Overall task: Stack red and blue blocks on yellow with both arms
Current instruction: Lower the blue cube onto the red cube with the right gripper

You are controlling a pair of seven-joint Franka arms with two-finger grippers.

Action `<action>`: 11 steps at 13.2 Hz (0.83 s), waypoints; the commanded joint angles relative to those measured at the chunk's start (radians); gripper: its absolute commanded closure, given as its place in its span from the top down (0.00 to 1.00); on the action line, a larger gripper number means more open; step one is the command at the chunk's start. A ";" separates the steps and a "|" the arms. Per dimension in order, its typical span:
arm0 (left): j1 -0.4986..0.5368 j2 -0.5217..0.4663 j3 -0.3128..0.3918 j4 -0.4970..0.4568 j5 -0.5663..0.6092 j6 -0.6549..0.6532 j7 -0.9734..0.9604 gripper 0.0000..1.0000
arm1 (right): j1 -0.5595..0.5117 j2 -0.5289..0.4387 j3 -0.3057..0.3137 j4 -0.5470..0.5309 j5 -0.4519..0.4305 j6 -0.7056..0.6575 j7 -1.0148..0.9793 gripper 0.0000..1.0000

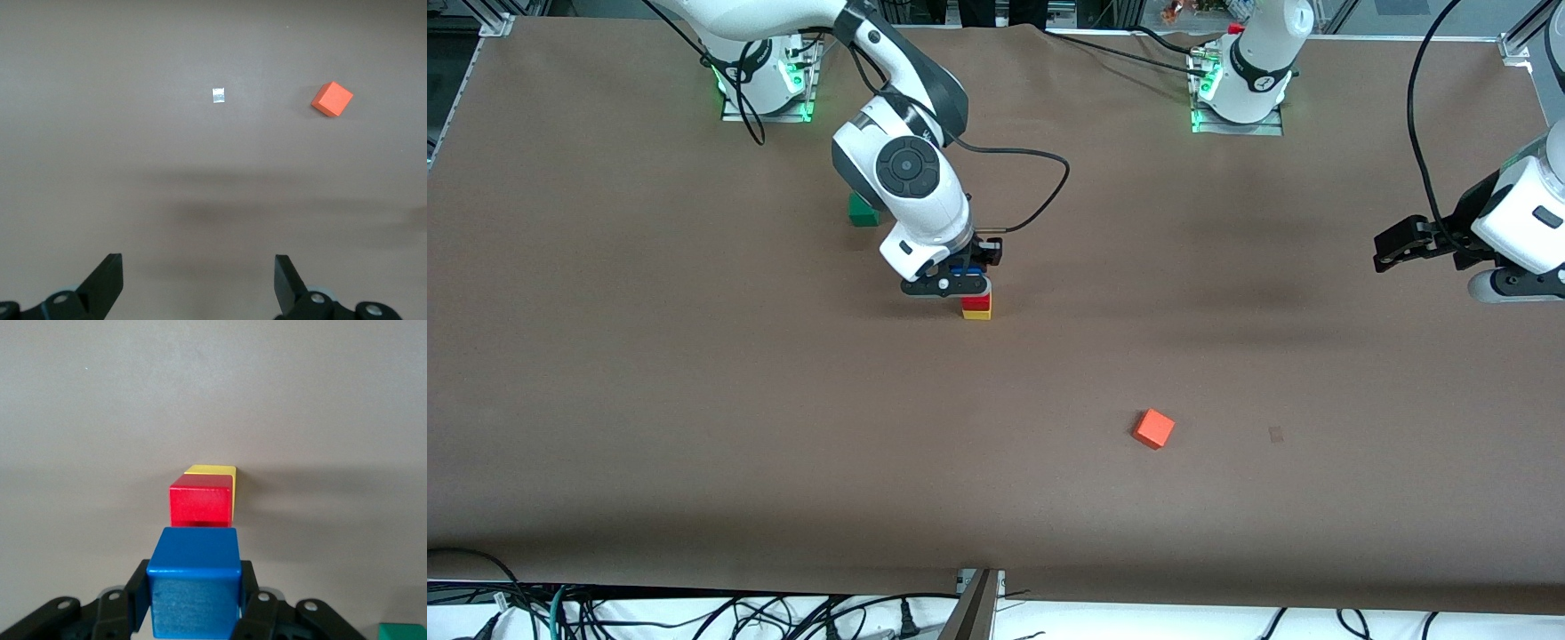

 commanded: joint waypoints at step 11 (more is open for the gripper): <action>0.008 0.016 -0.006 0.031 0.021 -0.005 0.018 1.00 | 0.012 0.087 -0.004 0.108 -0.052 -0.022 -0.003 0.39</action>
